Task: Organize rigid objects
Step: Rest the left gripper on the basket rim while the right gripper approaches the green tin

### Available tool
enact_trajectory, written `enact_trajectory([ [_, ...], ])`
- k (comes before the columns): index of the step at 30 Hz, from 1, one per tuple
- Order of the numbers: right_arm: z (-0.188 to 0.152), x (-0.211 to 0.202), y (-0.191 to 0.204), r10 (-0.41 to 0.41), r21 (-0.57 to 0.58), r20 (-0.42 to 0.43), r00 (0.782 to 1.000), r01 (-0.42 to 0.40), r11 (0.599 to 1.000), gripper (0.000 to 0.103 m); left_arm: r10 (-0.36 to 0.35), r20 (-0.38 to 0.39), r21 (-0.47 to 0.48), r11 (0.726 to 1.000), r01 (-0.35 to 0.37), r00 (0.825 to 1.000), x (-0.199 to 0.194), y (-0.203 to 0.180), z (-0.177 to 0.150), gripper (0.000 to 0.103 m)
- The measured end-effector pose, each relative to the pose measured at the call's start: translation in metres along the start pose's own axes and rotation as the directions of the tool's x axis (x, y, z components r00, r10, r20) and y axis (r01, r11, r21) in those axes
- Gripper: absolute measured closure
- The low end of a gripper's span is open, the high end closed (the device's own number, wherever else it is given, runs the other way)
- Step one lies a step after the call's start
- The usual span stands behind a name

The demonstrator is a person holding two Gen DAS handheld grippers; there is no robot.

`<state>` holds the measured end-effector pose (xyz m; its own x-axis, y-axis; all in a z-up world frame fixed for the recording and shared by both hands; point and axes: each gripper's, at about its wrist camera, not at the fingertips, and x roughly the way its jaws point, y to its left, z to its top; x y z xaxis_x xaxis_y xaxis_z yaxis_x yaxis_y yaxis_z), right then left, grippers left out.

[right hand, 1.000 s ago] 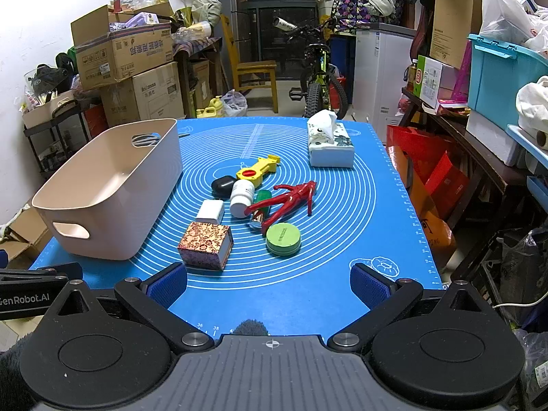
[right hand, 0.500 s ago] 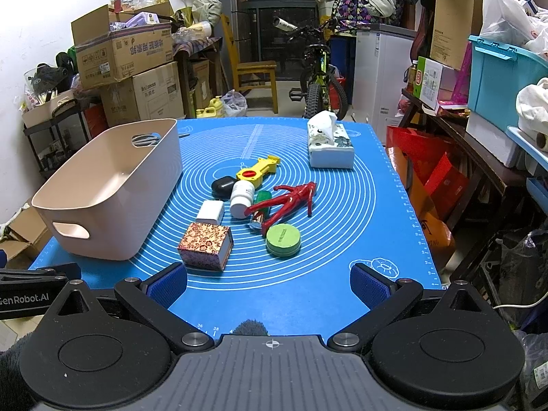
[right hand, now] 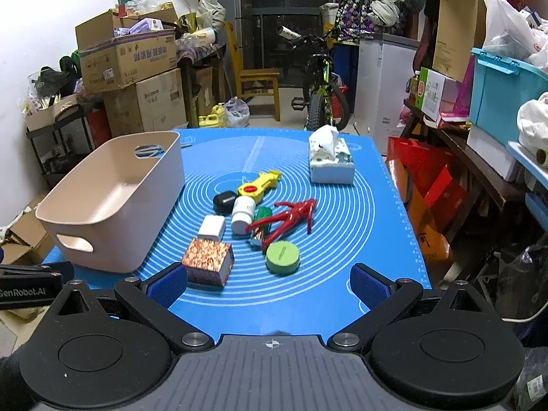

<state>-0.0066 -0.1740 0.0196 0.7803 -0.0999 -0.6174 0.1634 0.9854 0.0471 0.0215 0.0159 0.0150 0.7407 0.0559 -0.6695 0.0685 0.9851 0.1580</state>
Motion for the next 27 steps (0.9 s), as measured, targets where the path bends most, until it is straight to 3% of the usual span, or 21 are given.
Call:
enact_trajectory([
  [15, 0.041, 0.04, 0.006, 0.012, 0.007, -0.002, 1.0, -0.012, 1.0, 0.002, 0.076, -0.013, -0.077, 0.994, -0.077, 0.997, 0.022, 0.054, 0.057, 0.0],
  [27, 0.055, 0.11, -0.003, -0.057, 0.008, -0.092, 0.994, 0.058, 0.998, 0.003, 0.099, -0.078, -0.064, 0.992, -0.104, 0.992, 0.084, 0.097, 0.09, 0.0],
])
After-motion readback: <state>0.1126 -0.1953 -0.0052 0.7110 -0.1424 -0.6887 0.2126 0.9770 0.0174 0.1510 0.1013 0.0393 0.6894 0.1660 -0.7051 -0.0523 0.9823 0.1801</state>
